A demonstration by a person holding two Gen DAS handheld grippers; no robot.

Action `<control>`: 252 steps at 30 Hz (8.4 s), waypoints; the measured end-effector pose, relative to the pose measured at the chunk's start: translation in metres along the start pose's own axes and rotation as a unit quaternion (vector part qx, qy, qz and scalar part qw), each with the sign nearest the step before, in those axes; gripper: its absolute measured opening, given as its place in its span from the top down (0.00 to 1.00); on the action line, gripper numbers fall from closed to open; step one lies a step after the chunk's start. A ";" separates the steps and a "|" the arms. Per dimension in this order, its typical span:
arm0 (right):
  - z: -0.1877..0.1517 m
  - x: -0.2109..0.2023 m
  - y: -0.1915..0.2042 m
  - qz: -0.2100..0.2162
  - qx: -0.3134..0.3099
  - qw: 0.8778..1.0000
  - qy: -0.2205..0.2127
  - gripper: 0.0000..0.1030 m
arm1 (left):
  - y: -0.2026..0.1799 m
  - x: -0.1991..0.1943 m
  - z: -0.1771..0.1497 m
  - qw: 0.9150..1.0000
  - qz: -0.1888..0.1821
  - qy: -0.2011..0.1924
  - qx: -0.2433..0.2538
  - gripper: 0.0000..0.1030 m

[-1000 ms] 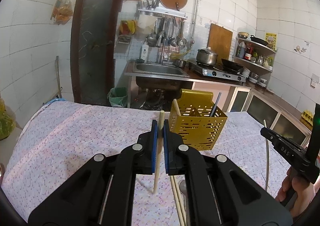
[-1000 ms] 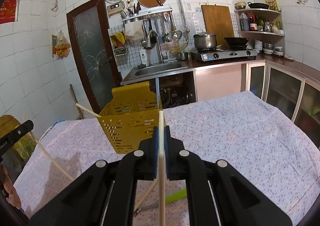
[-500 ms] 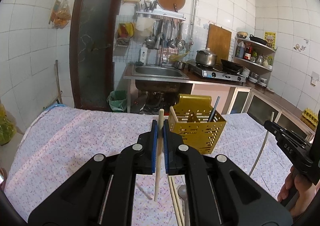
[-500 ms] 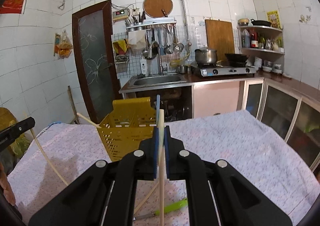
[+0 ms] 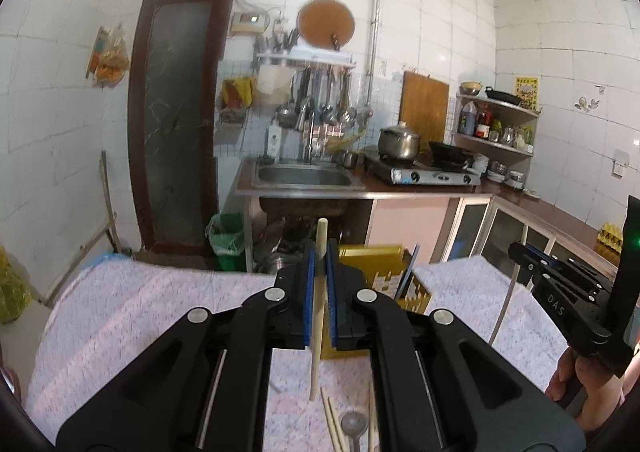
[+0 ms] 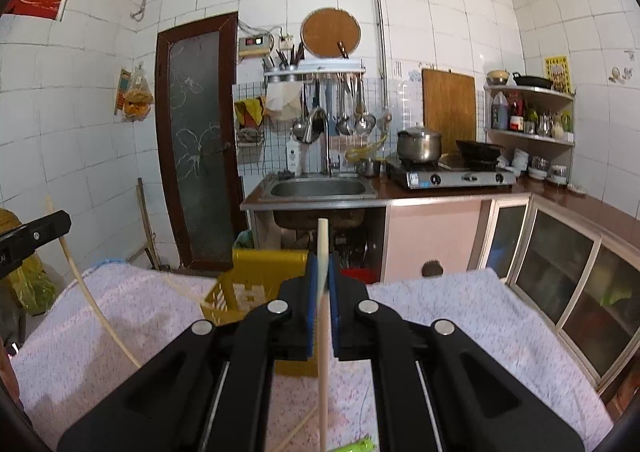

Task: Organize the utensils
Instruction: 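Carry both held chopsticks up over the yellow holder, then drop both chopsticks into the yellow holder by opening both tools, then close the right tool on the green frog-handled fork while the left grasps a chopstick, then lift and carry the frog fork and chopstick over the yellow holder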

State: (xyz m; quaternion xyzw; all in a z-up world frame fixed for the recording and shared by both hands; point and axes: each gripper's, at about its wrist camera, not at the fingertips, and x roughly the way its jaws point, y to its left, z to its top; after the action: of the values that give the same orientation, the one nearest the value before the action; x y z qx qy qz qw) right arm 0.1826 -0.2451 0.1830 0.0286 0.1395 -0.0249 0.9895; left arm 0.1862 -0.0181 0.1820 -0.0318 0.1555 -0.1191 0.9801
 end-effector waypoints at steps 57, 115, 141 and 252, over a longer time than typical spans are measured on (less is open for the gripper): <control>0.018 0.043 0.000 -0.060 -0.017 0.997 0.043 0.12 | 0.044 0.005 0.015 0.998 0.054 -0.013 -0.027 0.05; -0.173 0.112 -0.034 -0.067 0.002 0.939 0.336 0.70 | 0.008 0.130 -0.206 0.958 0.082 0.274 0.009 0.10; -0.176 0.120 -0.029 -0.110 0.057 0.935 0.333 0.70 | -0.014 0.161 -0.198 0.948 0.052 0.315 0.016 0.67; 0.065 0.052 0.025 -0.047 -0.043 0.994 -0.092 0.78 | -0.063 0.105 0.071 0.993 -0.001 -0.119 0.019 0.96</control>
State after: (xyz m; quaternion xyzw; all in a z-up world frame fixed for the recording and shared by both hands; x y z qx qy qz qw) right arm 0.2514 -0.2261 0.2325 -0.0228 0.0501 -0.0676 0.9962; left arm 0.2911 -0.1027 0.2242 -0.0274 0.0353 -0.1185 0.9919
